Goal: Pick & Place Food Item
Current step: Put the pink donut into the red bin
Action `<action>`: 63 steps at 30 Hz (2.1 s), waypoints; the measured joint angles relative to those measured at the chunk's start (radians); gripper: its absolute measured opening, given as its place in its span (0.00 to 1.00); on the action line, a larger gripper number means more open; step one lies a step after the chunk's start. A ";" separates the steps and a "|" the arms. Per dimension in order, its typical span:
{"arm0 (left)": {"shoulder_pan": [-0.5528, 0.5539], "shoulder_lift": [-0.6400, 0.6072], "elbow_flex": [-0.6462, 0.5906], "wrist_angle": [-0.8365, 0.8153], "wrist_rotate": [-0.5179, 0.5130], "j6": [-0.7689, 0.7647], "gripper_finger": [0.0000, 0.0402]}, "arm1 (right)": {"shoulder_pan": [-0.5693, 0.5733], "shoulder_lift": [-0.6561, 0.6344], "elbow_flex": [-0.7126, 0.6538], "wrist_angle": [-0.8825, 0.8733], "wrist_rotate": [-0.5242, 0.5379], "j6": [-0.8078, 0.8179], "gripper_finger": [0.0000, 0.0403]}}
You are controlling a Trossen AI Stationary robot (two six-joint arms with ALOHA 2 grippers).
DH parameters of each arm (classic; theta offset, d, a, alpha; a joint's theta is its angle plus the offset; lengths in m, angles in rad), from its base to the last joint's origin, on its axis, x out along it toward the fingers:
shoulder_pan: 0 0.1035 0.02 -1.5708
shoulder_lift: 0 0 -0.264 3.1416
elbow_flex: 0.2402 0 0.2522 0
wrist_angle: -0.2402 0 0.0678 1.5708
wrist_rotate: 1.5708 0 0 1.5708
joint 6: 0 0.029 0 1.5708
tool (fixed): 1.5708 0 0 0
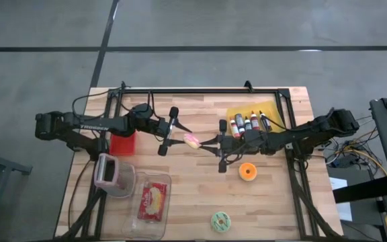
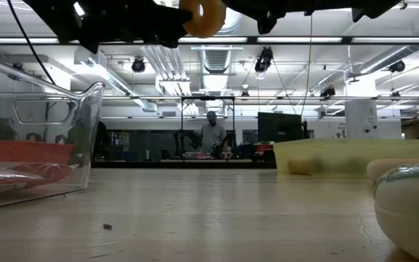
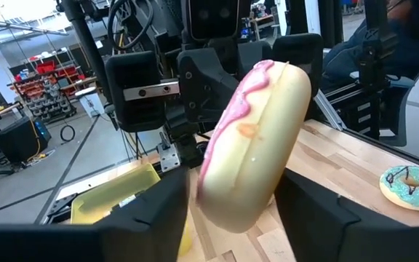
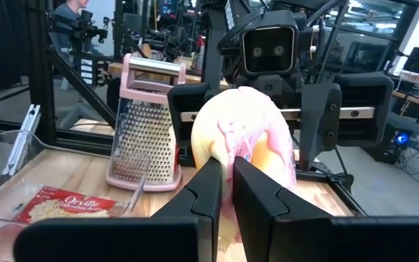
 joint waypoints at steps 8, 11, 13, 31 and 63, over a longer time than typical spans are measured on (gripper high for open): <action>0.000 0.000 -0.001 0.000 0.000 0.000 0.29 | 0.000 0.000 0.000 0.000 0.000 0.000 0.07; 0.001 0.000 -0.001 0.000 0.000 0.000 0.23 | 0.000 0.000 0.000 0.000 0.000 0.000 0.07; 0.001 0.000 -0.001 0.000 0.000 0.000 0.21 | 0.000 0.000 0.000 0.000 0.000 0.000 0.07; 0.001 0.000 -0.002 -0.001 -0.002 0.000 0.18 | 0.000 0.000 0.000 -0.014 0.007 0.009 0.15; 0.001 0.000 -0.005 -0.005 0.000 0.011 0.18 | 0.000 -0.001 0.000 -0.015 0.010 0.046 0.70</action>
